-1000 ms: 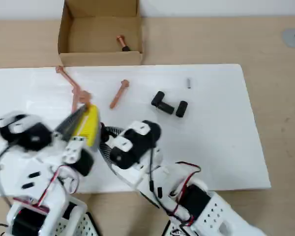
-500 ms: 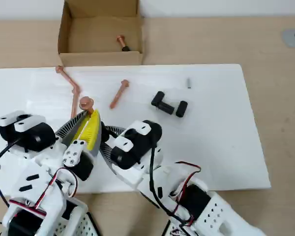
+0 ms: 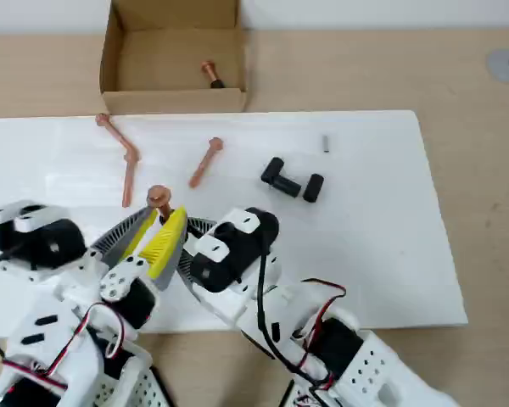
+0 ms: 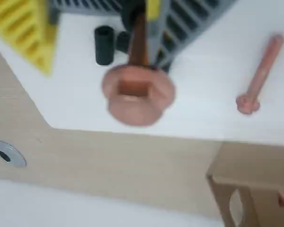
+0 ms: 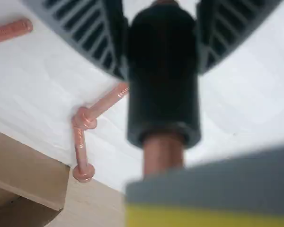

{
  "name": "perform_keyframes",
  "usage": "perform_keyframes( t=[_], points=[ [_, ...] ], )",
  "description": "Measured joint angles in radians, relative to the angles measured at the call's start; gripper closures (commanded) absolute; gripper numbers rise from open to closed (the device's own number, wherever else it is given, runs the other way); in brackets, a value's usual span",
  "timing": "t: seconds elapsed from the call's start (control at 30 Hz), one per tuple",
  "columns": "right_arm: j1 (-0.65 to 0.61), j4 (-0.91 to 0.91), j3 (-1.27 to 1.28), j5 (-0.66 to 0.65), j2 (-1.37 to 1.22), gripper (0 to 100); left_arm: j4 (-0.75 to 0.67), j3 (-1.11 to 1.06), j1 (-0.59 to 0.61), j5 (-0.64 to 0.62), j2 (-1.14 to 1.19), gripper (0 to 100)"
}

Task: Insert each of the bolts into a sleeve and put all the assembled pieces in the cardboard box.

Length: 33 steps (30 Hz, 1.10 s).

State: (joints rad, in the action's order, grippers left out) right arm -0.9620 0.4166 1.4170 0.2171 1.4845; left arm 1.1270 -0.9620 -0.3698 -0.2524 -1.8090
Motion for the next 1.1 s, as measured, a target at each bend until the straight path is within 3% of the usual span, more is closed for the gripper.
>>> perform_keyframes(
  t=[0.37, 0.57, 0.83, 1.1],
  points=[
    [0.0, 0.0, 0.002, -0.003, -0.002, 98.9, 0.219, 0.354, 0.098, -0.009, 0.29, 79],
    [0.106, 0.0, -0.1, -0.003, -0.046, 98.9, 0.269, 0.563, 0.23, 0.061, 0.413, 80],
    [0.262, 0.0, -0.436, -0.003, -0.505, 98.9, 0.269, 0.583, 0.486, 0.071, 0.611, 80],
    [0.388, 0.0, -0.962, -0.003, -1.117, 98.9, 0.146, 0.453, 0.568, 0.164, 0.649, 80]
  ],
)
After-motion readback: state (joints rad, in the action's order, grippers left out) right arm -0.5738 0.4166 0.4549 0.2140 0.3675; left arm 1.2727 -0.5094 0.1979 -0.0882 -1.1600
